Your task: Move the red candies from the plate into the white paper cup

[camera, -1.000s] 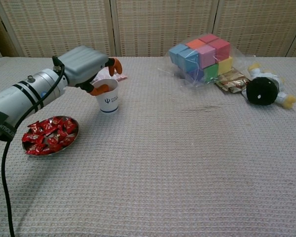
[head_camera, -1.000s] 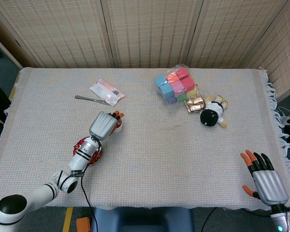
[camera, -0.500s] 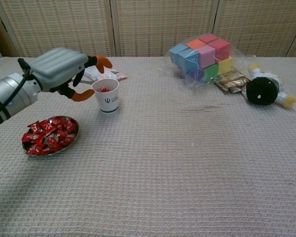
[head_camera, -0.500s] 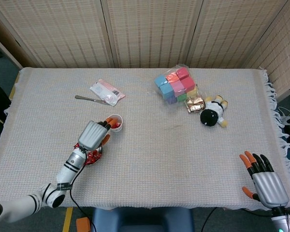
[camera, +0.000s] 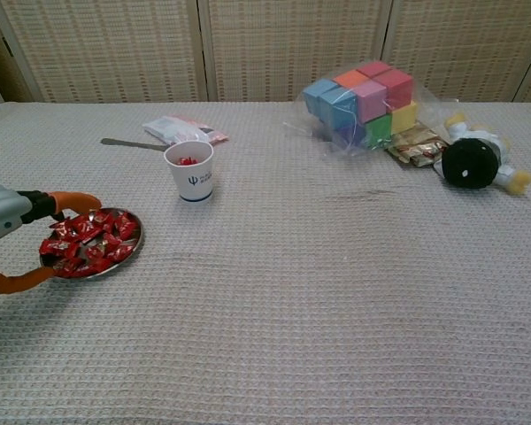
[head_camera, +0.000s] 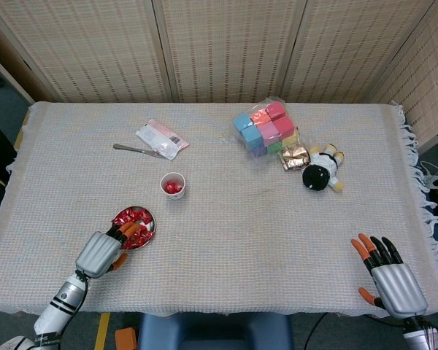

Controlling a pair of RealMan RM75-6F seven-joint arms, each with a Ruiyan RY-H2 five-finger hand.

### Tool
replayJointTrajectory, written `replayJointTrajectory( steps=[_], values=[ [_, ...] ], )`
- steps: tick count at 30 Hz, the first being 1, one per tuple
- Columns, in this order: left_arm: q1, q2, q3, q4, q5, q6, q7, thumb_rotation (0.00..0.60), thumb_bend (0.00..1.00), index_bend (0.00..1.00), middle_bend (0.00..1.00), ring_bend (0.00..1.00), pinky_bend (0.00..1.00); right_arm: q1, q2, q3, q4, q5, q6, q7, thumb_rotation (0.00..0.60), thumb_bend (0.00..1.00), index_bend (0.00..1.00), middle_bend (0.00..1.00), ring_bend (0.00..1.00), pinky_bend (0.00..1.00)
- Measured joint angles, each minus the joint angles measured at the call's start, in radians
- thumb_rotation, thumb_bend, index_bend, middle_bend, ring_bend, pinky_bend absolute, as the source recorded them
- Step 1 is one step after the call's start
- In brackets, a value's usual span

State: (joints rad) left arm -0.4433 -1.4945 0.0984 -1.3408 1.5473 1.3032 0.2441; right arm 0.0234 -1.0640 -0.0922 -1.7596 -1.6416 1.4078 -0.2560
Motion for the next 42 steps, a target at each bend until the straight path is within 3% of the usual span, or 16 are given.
replayJointTrajectory(
  steps=[6, 15, 33, 42],
  values=[
    [0.007, -0.061, -0.018, 0.068, 0.008, -0.003, 0.021, 0.600, 0.37, 0.14, 0.18, 0.32, 0.98, -0.008, 0.006, -0.003, 0.004, -0.010, 0.018, 0.014, 0.600, 0.11, 0.00, 0.00, 0.00, 0.00],
    [-0.004, -0.102, -0.047, 0.131, -0.009, -0.063, 0.041, 0.600, 0.37, 0.14, 0.18, 0.32, 0.99, -0.015, 0.010, -0.003, 0.007, -0.012, 0.029, 0.022, 0.600, 0.11, 0.00, 0.00, 0.00, 0.00],
    [-0.042, -0.121, -0.110, 0.162, -0.080, -0.161, 0.114, 0.600, 0.38, 0.18, 0.21, 0.33, 0.99, -0.009, 0.005, 0.004, 0.005, 0.003, 0.013, 0.013, 0.600, 0.11, 0.00, 0.00, 0.00, 0.00],
    [-0.048, -0.087, -0.117, 0.096, -0.067, -0.149, 0.102, 0.600, 0.38, 0.18, 0.22, 0.32, 1.00, -0.007, 0.004, 0.008, 0.004, 0.013, 0.007, 0.010, 0.600, 0.11, 0.00, 0.00, 0.00, 0.00]
  ],
)
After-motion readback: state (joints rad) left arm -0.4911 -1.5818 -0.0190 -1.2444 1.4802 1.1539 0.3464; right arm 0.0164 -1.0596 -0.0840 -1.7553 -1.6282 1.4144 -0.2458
